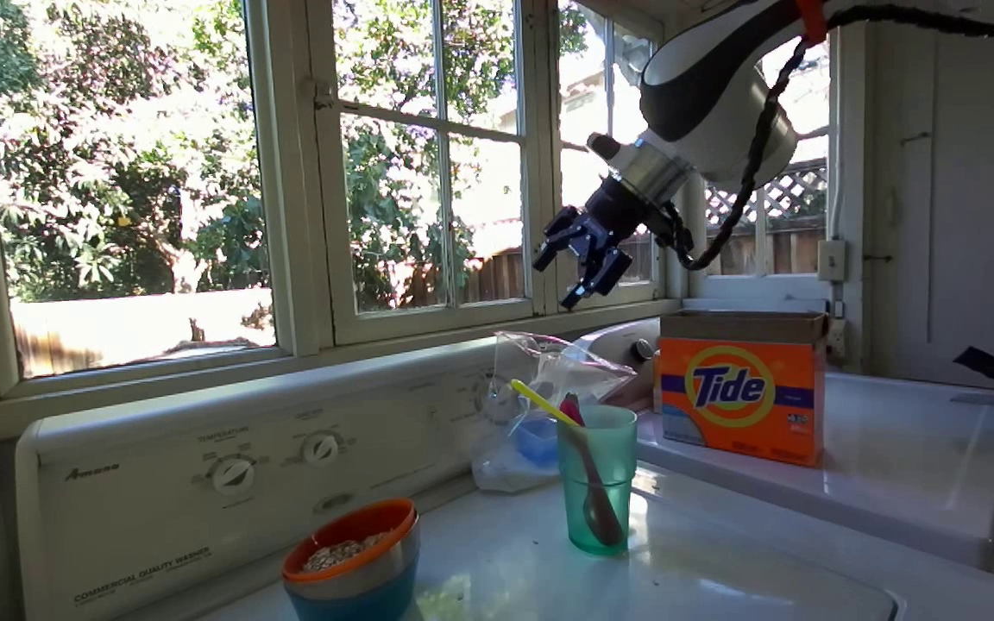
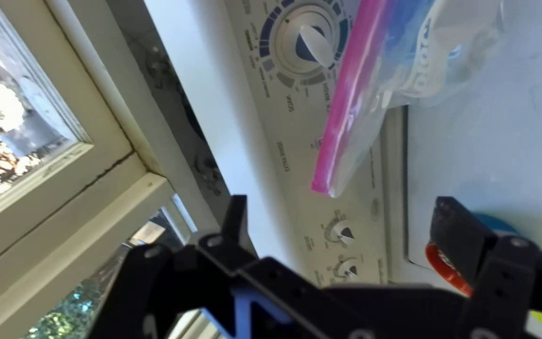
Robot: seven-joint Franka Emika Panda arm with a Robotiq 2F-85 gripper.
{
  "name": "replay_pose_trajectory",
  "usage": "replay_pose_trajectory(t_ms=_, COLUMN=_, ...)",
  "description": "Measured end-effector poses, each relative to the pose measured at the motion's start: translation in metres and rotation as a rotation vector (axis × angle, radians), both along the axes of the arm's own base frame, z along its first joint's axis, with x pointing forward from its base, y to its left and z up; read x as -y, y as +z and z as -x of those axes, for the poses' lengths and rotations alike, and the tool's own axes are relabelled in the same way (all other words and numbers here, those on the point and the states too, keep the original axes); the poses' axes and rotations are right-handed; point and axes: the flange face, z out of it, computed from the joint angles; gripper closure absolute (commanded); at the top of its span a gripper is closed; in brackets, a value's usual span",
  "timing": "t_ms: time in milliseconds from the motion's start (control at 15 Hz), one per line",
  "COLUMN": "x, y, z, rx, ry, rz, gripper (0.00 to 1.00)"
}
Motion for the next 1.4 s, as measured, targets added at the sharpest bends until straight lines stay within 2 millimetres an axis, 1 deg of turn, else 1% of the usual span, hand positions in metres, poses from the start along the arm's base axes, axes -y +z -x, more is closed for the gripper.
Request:
replay_pose_trajectory(t_ms=200, x=0.015, y=-0.019, z=-0.003, rx=-0.093, ry=0.075, rz=-0.009, gripper=0.00)
replay_pose_trajectory(t_ms=400, x=0.032, y=-0.036, z=-0.006, rx=-0.148, ry=0.047, rz=-0.002, gripper=0.00)
replay_pose_trajectory(t_ms=533, x=0.035, y=-0.044, z=-0.010, rx=-0.167, ry=0.016, rz=0.009, gripper=0.00)
replay_pose_trajectory(t_ms=733, x=0.029, y=-0.054, z=-0.015, rx=-0.192, ry=-0.011, rz=0.036, gripper=0.00)
replay_pose_trajectory(t_ms=1000, x=0.021, y=-0.059, z=-0.022, rx=-0.223, ry=-0.068, rz=0.078, gripper=0.00)
replay_pose_trajectory(t_ms=1400, x=0.020, y=-0.058, z=-0.024, rx=-0.218, ry=-0.067, rz=0.083, gripper=0.00)
